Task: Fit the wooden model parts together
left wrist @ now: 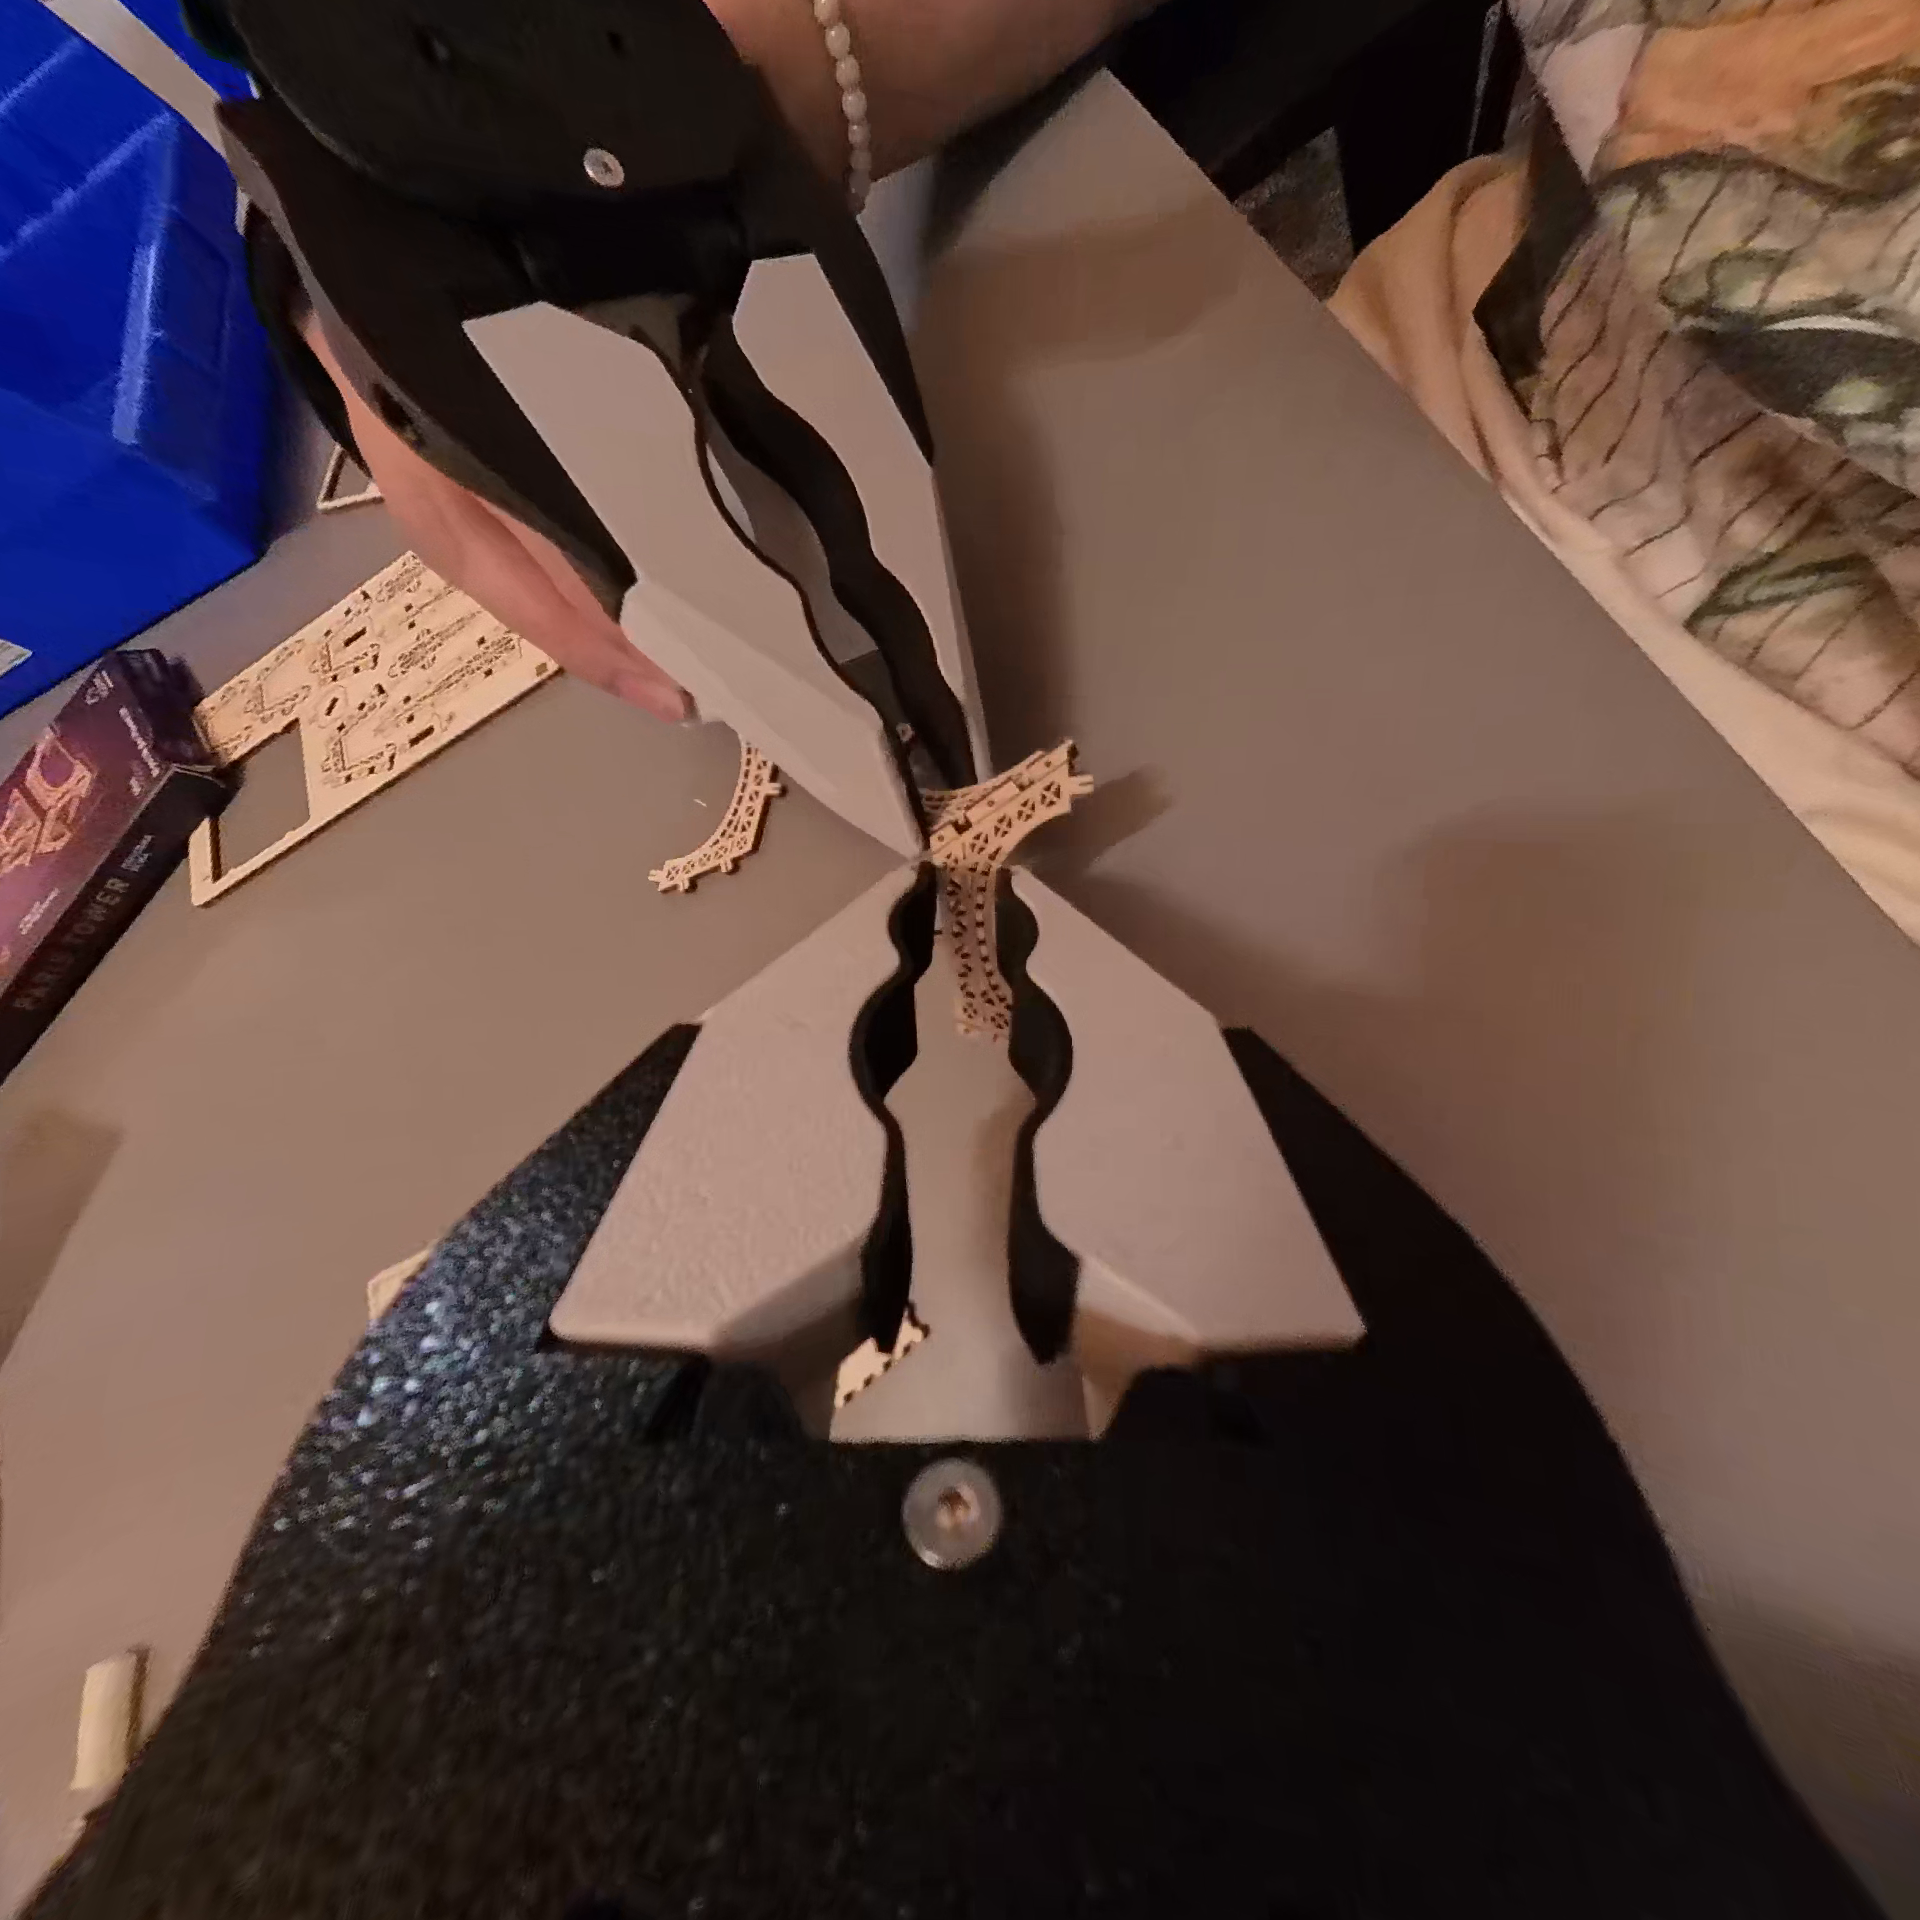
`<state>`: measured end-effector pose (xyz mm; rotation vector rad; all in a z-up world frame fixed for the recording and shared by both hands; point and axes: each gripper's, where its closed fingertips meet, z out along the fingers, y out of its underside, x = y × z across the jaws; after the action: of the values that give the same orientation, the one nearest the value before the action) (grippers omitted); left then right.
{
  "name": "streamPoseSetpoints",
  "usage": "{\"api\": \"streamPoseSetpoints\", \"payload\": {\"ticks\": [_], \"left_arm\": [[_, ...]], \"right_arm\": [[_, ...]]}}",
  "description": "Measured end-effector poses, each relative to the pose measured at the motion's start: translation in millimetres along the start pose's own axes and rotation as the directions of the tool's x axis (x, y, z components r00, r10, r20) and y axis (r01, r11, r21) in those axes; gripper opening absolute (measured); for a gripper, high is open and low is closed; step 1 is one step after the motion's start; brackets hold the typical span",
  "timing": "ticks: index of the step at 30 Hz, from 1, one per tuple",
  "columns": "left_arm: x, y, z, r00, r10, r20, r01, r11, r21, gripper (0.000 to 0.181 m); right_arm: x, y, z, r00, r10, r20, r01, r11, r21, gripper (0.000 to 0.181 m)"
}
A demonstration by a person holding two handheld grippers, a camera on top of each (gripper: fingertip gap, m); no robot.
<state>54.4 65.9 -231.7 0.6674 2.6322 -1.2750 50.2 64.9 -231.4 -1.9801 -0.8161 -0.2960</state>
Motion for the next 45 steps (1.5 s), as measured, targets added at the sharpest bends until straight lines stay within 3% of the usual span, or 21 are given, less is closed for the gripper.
{"api": "streamPoseSetpoints", "payload": {"ticks": [25,33,39,43,45], "left_arm": [[6,4,6,1.0,0.03,-0.009,-0.03,0.998,-0.053,0.008],[8,3,6,0.999,0.028,-0.016,-0.028,0.999,-0.028,0.009],[-2,-6,-4,0.998,-0.047,0.032,0.043,0.992,0.115,0.009],[-8,-3,-4,0.996,-0.056,0.072,0.048,0.993,0.111,0.01],[-11,-1,-4,0.993,-0.068,0.094,0.059,0.994,0.096,0.019]], "right_arm": [[-6,7,5,0.999,0.026,0.037,-0.025,1.0,-0.008,0.011],[-8,5,5,0.996,0.065,0.063,-0.067,0.997,0.032,0.011],[6,-3,-2,0.996,0.091,-0.008,-0.09,0.991,0.096,0.011],[11,2,-3,0.994,0.103,-0.036,-0.1,0.992,0.08,0.011],[11,4,-2,0.994,0.1,-0.041,-0.097,0.993,0.065,0.011]]}}
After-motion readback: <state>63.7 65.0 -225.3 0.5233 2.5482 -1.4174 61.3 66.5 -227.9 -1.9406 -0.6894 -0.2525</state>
